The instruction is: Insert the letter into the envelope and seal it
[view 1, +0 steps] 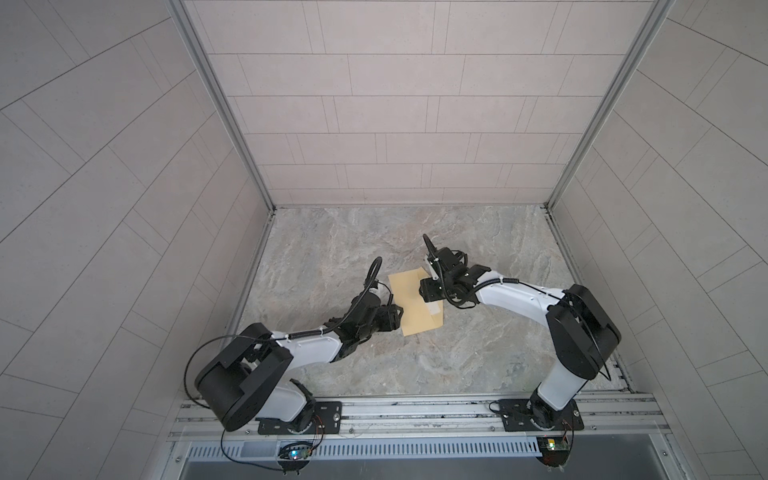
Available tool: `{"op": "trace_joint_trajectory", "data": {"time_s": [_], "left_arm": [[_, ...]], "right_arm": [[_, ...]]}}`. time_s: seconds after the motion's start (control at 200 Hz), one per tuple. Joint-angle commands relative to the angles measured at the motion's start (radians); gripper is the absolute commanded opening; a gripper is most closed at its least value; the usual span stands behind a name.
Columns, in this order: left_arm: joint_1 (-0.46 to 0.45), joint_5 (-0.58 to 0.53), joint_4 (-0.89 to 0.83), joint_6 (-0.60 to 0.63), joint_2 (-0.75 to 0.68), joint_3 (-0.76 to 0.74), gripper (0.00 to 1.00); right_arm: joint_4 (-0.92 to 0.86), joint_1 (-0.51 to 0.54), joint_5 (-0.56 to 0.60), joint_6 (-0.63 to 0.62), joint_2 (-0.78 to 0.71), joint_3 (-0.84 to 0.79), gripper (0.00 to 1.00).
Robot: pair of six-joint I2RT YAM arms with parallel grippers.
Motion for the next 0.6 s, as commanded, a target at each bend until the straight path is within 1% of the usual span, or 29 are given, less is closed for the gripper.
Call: {"op": "trace_joint_trajectory", "data": {"time_s": [0.0, 0.095, 0.15, 0.25, 0.405, 0.59], "left_arm": [[0.008, 0.038, 0.069, -0.003, 0.042, 0.028, 0.66], [0.011, 0.047, 0.093, -0.005, 0.08, 0.031, 0.63], [0.013, 0.059, 0.11, -0.009, 0.102, 0.033, 0.58], [0.015, 0.072, 0.131, -0.022, 0.135, 0.034, 0.53], [0.016, 0.072, 0.143, -0.023, 0.163, 0.031, 0.51], [0.016, 0.078, 0.157, -0.022, 0.184, 0.031, 0.49]], "right_arm": [[-0.005, -0.001, 0.01, 0.009, 0.025, 0.018, 0.62], [-0.003, -0.005, 0.01, 0.012, 0.045, 0.02, 0.62], [-0.003, -0.008, 0.009, 0.013, 0.057, 0.023, 0.62], [-0.002, -0.011, 0.009, 0.013, 0.074, 0.023, 0.62], [0.005, -0.014, 0.008, 0.014, 0.095, 0.02, 0.62], [0.019, -0.014, -0.021, 0.024, 0.116, 0.016, 0.61]]}}
